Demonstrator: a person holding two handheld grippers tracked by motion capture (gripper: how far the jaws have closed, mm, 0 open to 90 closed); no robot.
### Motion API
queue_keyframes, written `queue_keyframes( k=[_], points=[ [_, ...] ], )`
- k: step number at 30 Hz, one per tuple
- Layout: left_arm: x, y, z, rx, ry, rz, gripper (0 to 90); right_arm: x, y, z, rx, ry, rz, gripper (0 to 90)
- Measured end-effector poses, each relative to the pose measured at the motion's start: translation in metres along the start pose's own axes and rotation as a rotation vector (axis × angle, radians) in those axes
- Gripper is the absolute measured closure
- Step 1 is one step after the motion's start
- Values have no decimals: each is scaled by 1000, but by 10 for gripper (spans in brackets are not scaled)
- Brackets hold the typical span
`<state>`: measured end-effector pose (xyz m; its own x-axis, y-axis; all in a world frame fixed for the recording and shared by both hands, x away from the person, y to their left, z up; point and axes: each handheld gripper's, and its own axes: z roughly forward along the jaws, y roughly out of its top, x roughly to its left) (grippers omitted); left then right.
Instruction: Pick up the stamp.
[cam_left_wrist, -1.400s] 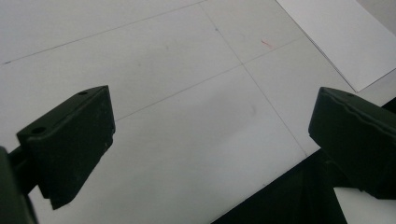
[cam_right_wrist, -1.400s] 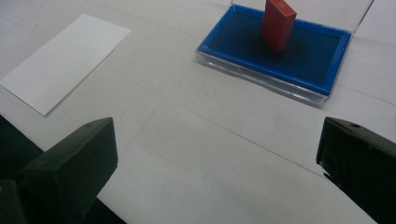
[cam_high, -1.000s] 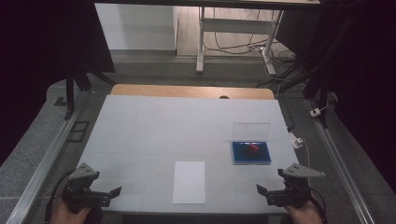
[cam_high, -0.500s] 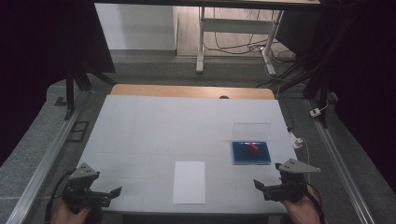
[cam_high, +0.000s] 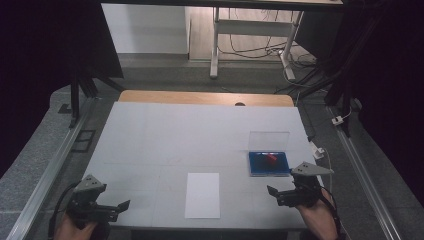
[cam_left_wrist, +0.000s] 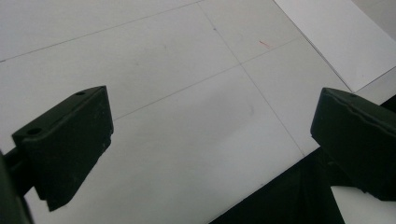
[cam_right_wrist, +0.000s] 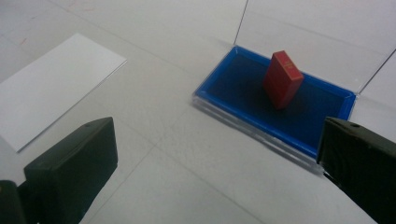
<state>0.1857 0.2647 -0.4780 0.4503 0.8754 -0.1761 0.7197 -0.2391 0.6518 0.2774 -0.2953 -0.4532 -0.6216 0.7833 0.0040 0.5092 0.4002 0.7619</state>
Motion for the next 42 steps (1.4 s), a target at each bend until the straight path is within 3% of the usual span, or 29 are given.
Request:
queue_keyframes(
  k=[11, 17, 34, 42],
  points=[
    [1, 0, 0, 3, 1, -2, 1, -12, 11, 22, 15, 18, 32, 0],
    [1, 0, 0, 1, 0, -3, 1, -19, 20, 35, 24, -4, 40, 0],
    [1, 0, 0, 1, -4, -5, 1, -44, 32, 69, 87, -56, 21, 0],
    [1, 0, 1, 2, -4, -1, 1, -54, 33, 83, 116, -49, 5, 0]
  ],
)
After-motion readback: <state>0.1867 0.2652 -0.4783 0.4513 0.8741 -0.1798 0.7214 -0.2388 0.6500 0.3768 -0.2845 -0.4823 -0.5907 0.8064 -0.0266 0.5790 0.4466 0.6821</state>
